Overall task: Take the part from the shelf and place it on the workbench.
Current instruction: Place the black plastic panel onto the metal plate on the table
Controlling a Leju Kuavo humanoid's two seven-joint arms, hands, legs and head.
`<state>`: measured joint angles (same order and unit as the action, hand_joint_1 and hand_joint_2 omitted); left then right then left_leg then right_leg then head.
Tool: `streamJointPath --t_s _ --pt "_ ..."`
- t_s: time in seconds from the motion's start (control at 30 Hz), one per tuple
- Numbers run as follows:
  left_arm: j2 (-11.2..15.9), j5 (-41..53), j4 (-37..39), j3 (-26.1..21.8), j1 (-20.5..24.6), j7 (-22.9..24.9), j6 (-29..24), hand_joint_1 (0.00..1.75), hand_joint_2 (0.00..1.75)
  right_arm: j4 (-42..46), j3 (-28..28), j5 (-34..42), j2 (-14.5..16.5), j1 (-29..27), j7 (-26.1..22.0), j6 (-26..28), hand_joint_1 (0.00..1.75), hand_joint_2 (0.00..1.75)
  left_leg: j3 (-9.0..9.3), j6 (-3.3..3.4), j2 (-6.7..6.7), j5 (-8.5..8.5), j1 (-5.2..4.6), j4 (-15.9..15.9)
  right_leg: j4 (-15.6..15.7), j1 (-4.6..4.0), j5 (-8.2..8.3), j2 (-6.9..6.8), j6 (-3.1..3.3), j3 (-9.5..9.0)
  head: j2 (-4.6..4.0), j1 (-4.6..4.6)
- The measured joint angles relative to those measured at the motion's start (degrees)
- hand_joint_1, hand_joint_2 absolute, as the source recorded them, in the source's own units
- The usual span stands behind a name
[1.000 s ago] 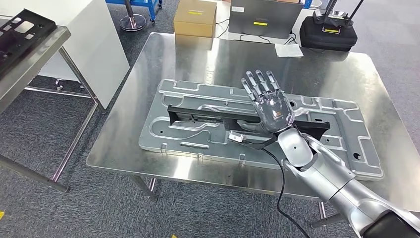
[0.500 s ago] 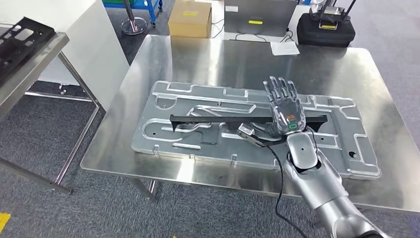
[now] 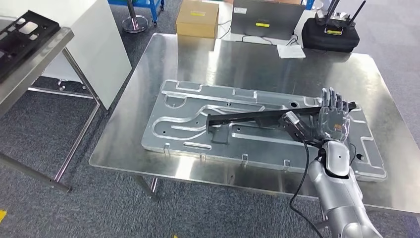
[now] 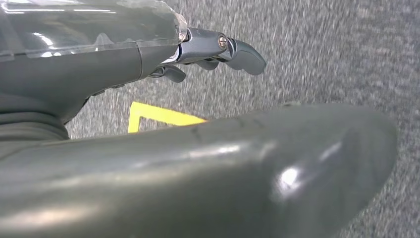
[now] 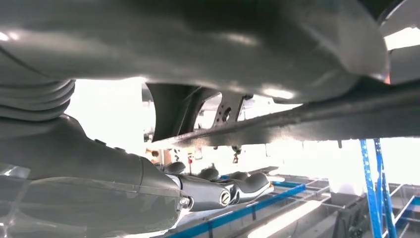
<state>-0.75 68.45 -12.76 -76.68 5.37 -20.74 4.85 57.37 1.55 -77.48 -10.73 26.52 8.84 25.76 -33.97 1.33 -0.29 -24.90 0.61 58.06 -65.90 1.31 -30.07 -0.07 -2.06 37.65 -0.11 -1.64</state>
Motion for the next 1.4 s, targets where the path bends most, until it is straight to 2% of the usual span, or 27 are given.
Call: streamJointPath --t_s 0.07,0.1,0.13,0.17,0.2,0.27,0.3,0.4,0.43,0.47,0.57,0.6,0.63,0.67,0.73,0.8,0.9,0.97,1.0,1.07,1.1,1.13,1.17,1.23,1.27,1.33,1.4 --pt "0.04 0.09 0.00 0.00 -0.03 -0.02 0.04 0.00 0.00 0.08 -0.50 -0.04 0.07 -0.67 -0.09 -0.02 0.00 0.00 -0.06 0.10 0.01 0.02 -0.09 0.02 -6.94 0.00 -2.91 0.02 -0.15 3.23 0.00 0.01" --pt "0.05 0.13 0.00 0.00 -0.04 -0.03 0.05 0.00 0.00 0.19 -0.63 -0.05 0.13 -1.04 -0.12 -0.03 0.00 0.00 -0.06 0.11 0.00 0.00 -0.12 0.06 -8.48 0.00 -3.01 0.01 -0.18 3.98 0.00 0.01" --pt "0.07 0.18 0.00 0.00 -0.04 -0.06 0.06 0.00 0.00 0.36 -0.69 -0.06 0.20 -1.33 -0.15 -0.04 0.00 0.00 -0.05 0.09 -0.01 -0.04 -0.13 0.13 -8.02 0.01 -2.09 0.00 -0.15 3.76 0.00 0.01" --pt "0.07 0.25 0.00 0.00 -0.04 -0.08 0.05 0.00 0.00 0.61 -0.72 -0.06 0.25 -1.49 -0.19 -0.06 0.00 0.00 -0.02 0.03 -0.02 -0.09 -0.13 0.21 -5.48 0.02 -0.37 -0.01 -0.06 2.51 0.00 0.01" --pt "0.07 0.33 0.00 0.01 -0.02 -0.11 0.06 0.00 0.00 0.95 -0.75 -0.09 0.28 -1.55 -0.21 -0.07 0.00 0.00 0.00 -0.08 -0.03 -0.17 -0.14 0.30 -1.50 0.02 1.55 -0.04 0.09 0.55 0.00 0.01" --pt "0.08 0.44 0.00 0.01 0.01 -0.19 0.05 0.00 0.00 1.58 -0.81 -0.30 0.32 -1.54 -0.10 -0.18 0.00 0.00 -0.08 -0.48 -0.04 -0.33 -0.36 0.54 4.88 -0.20 3.73 -0.05 0.51 -2.53 0.00 0.00" --pt "0.10 0.46 0.00 0.01 0.01 -0.24 0.05 0.00 0.00 1.84 -0.88 -0.54 0.31 -1.56 0.11 -0.32 0.00 0.00 -0.13 -0.74 -0.05 -0.36 -0.45 0.59 6.35 -0.35 3.98 -0.02 0.75 -3.16 0.00 -0.02" --pt "0.20 0.46 0.00 0.01 -0.03 -0.38 0.04 0.00 0.00 2.13 -1.44 -1.26 0.03 -1.53 0.98 -0.74 0.00 0.00 -0.15 -1.59 -0.05 -0.49 -0.50 0.64 6.74 -0.36 4.12 0.05 1.59 -3.13 0.00 -0.07" --pt "0.21 0.46 0.00 0.01 -0.03 -0.42 0.04 0.00 0.00 2.16 -1.74 -1.39 -0.22 -1.39 1.21 -0.74 0.00 0.00 -0.46 -1.87 -0.05 -1.17 -0.46 1.44 6.86 -0.24 4.22 0.02 1.97 -3.18 0.00 -0.09" --pt "0.23 0.46 0.00 0.01 -0.03 -0.44 0.04 0.00 0.00 2.20 -2.08 -1.48 -0.55 -1.24 1.41 -0.67 0.00 0.00 -1.23 -2.13 -0.05 -2.46 -0.40 3.31 6.99 -0.12 4.32 -0.03 2.33 -3.23 0.00 -0.11" --pt "0.32 0.38 0.00 0.01 -0.10 -0.46 -0.02 0.00 0.00 2.17 -3.46 -0.64 -1.89 -0.92 1.45 -0.40 0.00 0.00 -5.93 -2.65 -0.03 -7.78 -0.26 14.04 6.98 -0.22 4.35 -0.14 2.81 -3.20 0.00 -0.14" --pt "0.34 0.33 0.00 0.01 -0.15 -0.46 -0.04 0.00 0.00 2.13 -4.05 -0.12 -2.35 -0.88 1.34 -0.35 0.00 0.00 -7.00 -2.70 -0.03 -8.37 -0.25 16.44 6.96 -0.27 4.34 -0.14 2.83 -3.19 0.00 -0.14" --pt "0.36 0.30 0.00 0.01 -0.19 -0.46 -0.04 0.00 0.00 2.09 -4.64 0.34 -2.77 -0.81 1.20 -0.34 0.00 0.00 -7.03 -2.66 -0.03 -7.79 -0.25 16.62 6.94 -0.31 4.34 -0.12 2.83 -3.21 0.00 -0.13" --pt "0.37 0.27 0.00 0.01 -0.21 -0.46 -0.05 0.00 0.00 2.07 -5.15 0.71 -3.14 -0.71 1.07 -0.37 0.00 0.00 -6.02 -2.52 -0.03 -6.28 -0.24 14.63 6.92 -0.34 4.33 -0.06 2.81 -3.26 0.00 -0.13" --pt "0.43 0.11 0.00 0.01 -0.17 -0.46 -0.08 0.00 0.00 2.05 -5.95 1.36 -3.71 -0.37 0.81 -0.73 0.00 0.00 -2.09 -1.97 -0.04 -2.63 -0.35 6.77 6.87 -0.48 4.27 0.10 2.68 -3.40 0.00 -0.13" --pt "0.54 -0.09 0.00 0.01 -0.03 -0.46 -0.13 0.00 0.00 2.05 -6.69 2.53 -4.34 0.01 0.52 -1.91 0.00 0.00 0.47 -1.40 -0.07 -1.16 -0.54 1.42 6.79 -0.63 4.25 0.23 2.19 -3.33 0.00 -0.09" --pt "0.61 -0.15 0.00 0.00 -0.09 -0.43 -0.21 0.00 0.00 2.05 -7.83 4.12 -5.66 0.53 0.20 -3.65 0.00 0.00 0.80 -0.60 -0.10 -0.93 -0.69 0.22 6.92 -0.51 4.36 0.24 1.08 -3.21 0.00 -0.06" --pt "0.62 -0.14 0.00 -0.01 -0.11 -0.42 -0.24 0.00 0.00 1.98 -8.57 4.75 -6.91 1.07 0.10 -4.32 0.00 0.00 1.01 0.11 -0.10 -0.42 -0.55 -0.48 5.39 -0.37 3.11 0.22 0.46 -2.60 0.00 0.00" --pt "0.63 -0.14 0.00 -0.02 -0.10 -0.42 -0.22 0.00 0.00 1.91 -8.93 5.07 -7.51 1.41 0.07 -4.61 0.00 0.00 1.08 0.36 -0.08 -0.22 -0.44 -0.76 3.00 -0.29 1.60 0.21 0.21 -1.54 0.00 0.07" --pt "0.64 -0.14 0.00 -0.02 -0.10 -0.42 -0.20 0.00 0.00 1.69 -9.54 5.62 -8.35 1.83 0.03 -5.02 0.00 0.00 1.02 0.51 -0.03 -0.14 -0.45 -0.83 -4.24 -0.20 -1.98 0.20 -0.19 1.83 0.00 0.16" --pt "0.64 -0.15 0.00 -0.02 -0.12 -0.42 -0.18 0.00 0.00 1.54 -9.76 5.87 -8.69 1.80 -0.01 -5.13 0.00 0.00 1.01 0.52 -0.02 -0.15 -0.45 -0.81 -7.21 -0.10 -2.93 0.19 -0.38 3.28 0.00 0.16" --pt "0.64 -0.15 0.00 -0.02 -0.12 -0.43 -0.16 0.00 0.00 1.40 -9.99 6.10 -9.05 1.69 -0.05 -5.13 0.00 0.00 1.01 0.51 -0.02 -0.18 -0.45 -0.76 -8.44 0.02 -2.81 0.16 -0.52 3.92 0.00 0.16" --pt "0.64 -0.15 0.00 -0.02 -0.12 -0.44 -0.15 0.00 0.00 1.31 -10.28 6.37 -9.48 1.60 -0.13 -4.95 0.00 0.00 1.04 0.45 -0.04 -0.25 -0.42 -0.68 -7.48 0.16 -1.61 0.12 -0.63 3.50 0.00 0.16" --pt "0.64 -0.15 0.00 -0.02 -0.14 -0.46 -0.13 0.00 0.00 1.32 -11.01 7.20 -10.33 1.57 -0.47 -4.16 0.00 0.00 1.09 0.09 -0.12 -0.55 -0.37 -0.35 -0.55 0.41 2.21 0.02 -0.74 0.18 0.00 0.18" --pt "0.66 -0.15 0.00 -0.02 -0.14 -0.47 -0.13 0.00 0.00 1.43 -11.41 7.78 -10.64 1.54 -0.77 -3.66 0.00 0.00 1.02 -0.21 -0.17 -0.77 -0.43 -0.01 3.00 0.34 3.50 0.04 -0.59 -1.50 0.00 0.18" --pt "0.74 -0.16 0.00 -0.02 -0.15 -0.51 -0.14 0.00 0.00 2.07 -12.13 9.17 -10.85 0.92 -1.68 -2.85 0.00 0.00 0.79 -0.81 -0.22 -1.04 -0.57 0.34 6.40 0.10 4.10 0.10 0.09 -2.98 0.00 0.15" --pt "0.80 -0.21 0.00 -0.02 -0.18 -0.55 -0.14 0.00 0.00 3.47 -12.56 10.82 -10.61 -0.50 -3.14 -1.91 0.00 0.00 0.71 -1.34 -0.21 -1.16 -0.60 0.32 6.54 0.00 4.10 0.17 1.02 -2.95 0.00 0.13"
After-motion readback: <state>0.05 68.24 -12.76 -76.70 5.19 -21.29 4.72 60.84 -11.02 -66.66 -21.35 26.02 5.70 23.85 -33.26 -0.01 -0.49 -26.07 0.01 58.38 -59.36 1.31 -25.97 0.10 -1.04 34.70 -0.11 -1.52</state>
